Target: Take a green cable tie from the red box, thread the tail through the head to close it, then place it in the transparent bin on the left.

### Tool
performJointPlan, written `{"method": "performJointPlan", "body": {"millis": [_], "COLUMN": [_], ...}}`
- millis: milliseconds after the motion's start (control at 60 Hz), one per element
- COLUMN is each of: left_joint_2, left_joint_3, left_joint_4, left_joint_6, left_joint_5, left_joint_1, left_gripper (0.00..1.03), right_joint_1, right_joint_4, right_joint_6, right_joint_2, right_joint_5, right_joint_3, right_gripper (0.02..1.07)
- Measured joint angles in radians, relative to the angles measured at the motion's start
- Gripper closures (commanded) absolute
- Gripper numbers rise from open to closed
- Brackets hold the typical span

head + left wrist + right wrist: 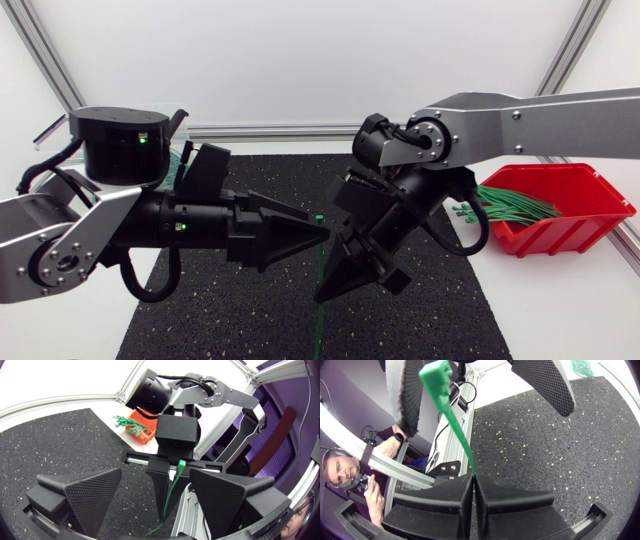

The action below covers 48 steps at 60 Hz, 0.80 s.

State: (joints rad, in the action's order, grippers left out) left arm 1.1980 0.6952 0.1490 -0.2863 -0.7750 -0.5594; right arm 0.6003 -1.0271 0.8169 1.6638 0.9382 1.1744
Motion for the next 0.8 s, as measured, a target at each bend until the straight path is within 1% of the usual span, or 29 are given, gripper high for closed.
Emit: {"method": "performJointPlan", "body": {"millis": [50,117,183,217,233,400,550,700,733,800], "left_joint_2": [0.000,0.000,0.000,0.000,0.000,-0.024,-0.061,-0.072,-0.072,-0.072], "left_joint_3": [0.000,0.000,0.000,0.000,0.000,0.000,-0.004,-0.021,-0.025,-0.032], "left_joint_4": [0.006,0.008,0.010,0.011,0.013,0.016,0.021,0.033,0.033,0.034], "left_joint_6": [0.000,0.000,0.000,0.000,0.001,0.011,0.022,0.026,0.026,0.026], "left_joint_5": [0.000,0.001,0.001,0.002,0.004,0.024,0.045,0.067,0.070,0.077], "left_joint_1": [0.000,-0.002,-0.006,-0.009,-0.010,-0.014,-0.031,-0.052,-0.058,-0.066], "left_gripper": [0.21,0.24,0.35,0.42,0.43,0.45,0.58,0.75,0.78,0.78], "right_joint_1": [-0.001,-0.002,-0.002,-0.004,-0.004,-0.006,-0.006,-0.006,-0.006,-0.006], "right_joint_4": [-0.002,-0.006,-0.018,-0.021,-0.021,-0.028,-0.032,-0.037,-0.040,-0.043], "right_joint_6": [0.001,0.007,0.016,0.020,0.022,0.025,0.026,0.026,0.026,0.026], "right_joint_2": [0.000,0.000,0.000,0.000,0.000,0.000,0.000,0.000,0.000,0.000], "right_joint_5": [0.001,0.002,0.008,0.011,0.013,0.026,0.030,0.039,0.045,0.054], "right_joint_3": [0.000,0.000,0.004,0.007,0.008,0.012,0.013,0.013,0.013,0.013], "right_gripper": [1.01,1.01,1.01,1.01,1.01,1.01,1.01,1.01,1.01,1.01]}}
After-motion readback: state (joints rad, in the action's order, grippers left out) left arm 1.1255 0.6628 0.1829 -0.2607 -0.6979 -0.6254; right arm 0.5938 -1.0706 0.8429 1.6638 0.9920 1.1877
